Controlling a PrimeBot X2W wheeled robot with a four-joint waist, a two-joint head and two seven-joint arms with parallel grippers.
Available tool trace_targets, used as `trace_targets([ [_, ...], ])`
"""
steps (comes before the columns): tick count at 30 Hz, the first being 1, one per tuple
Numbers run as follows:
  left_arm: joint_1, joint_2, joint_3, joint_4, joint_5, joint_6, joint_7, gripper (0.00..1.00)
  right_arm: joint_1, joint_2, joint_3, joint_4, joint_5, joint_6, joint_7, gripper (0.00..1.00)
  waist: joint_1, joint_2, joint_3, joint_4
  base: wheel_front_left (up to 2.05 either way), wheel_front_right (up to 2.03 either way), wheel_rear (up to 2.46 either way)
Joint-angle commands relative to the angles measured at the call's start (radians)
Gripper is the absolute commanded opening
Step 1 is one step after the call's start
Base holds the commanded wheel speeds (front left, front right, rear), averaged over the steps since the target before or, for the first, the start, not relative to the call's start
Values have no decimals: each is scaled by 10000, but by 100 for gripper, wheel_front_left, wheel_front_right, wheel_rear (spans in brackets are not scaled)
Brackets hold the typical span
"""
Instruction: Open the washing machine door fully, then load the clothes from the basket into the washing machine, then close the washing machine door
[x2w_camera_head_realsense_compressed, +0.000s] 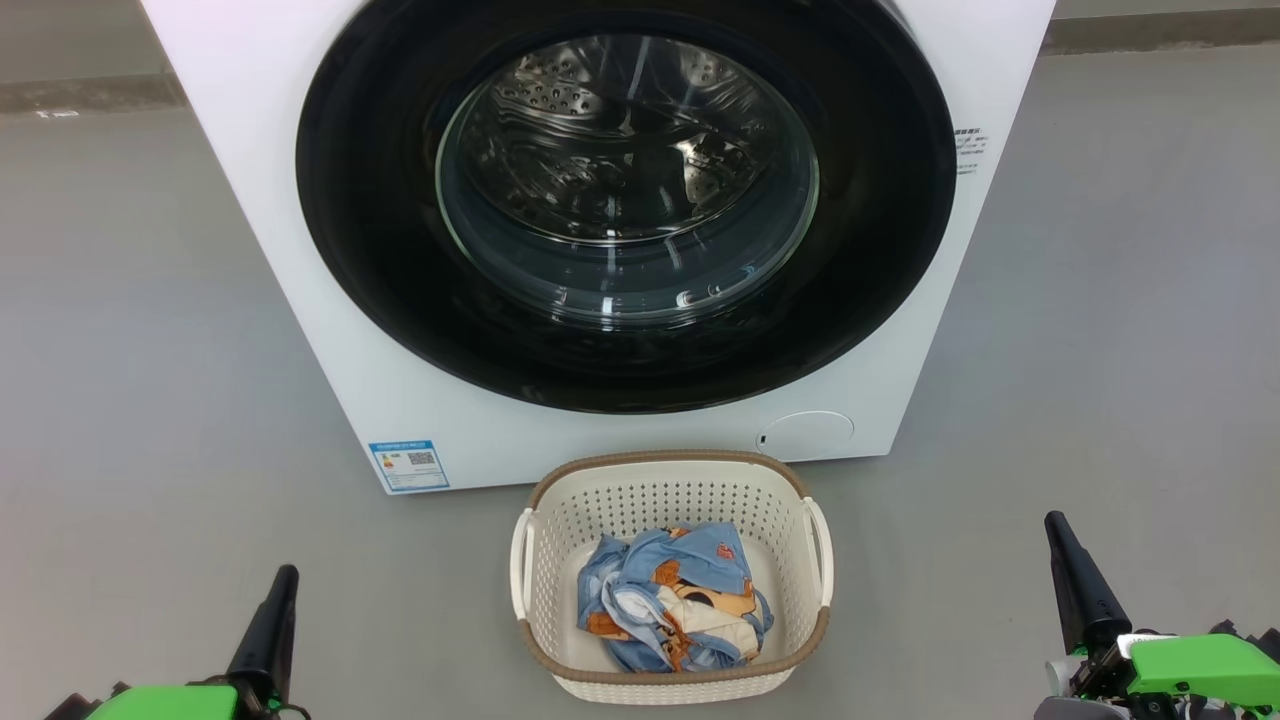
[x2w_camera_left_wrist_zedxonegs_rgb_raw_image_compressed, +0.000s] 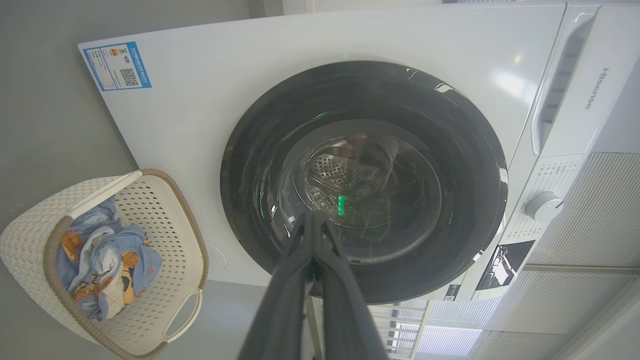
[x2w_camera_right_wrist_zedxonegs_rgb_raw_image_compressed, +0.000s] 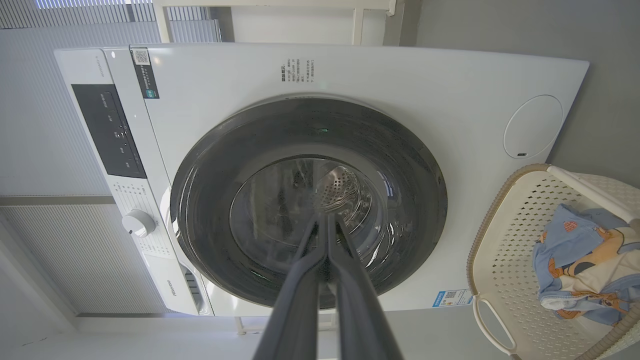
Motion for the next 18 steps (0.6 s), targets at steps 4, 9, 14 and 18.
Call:
trace_targets([
  [4, -431, 119, 340, -249, 137, -31, 68, 0, -444, -30, 199, -244, -124, 16, 56, 0, 0, 0, 0, 0, 0, 0, 0],
  [9, -432, 114, 347, -249, 143, -31, 73, 0, -444, -26, 194, -244, -129, 16, 60, 0, 0, 0, 0, 0, 0, 0, 0],
  [14, 17, -34, 8, 50, -6, 0, 7, 100, 19, 21, -17, 41, -55, 0, 22, 100, 0, 0, 0, 0, 0, 0, 0],
  [18, 295, -202, -32, 404, -7, 4, -10, 100, 265, 109, 0, 419, -53, 0, 0, 100, 0, 0, 8, -1, 0, 0, 0],
])
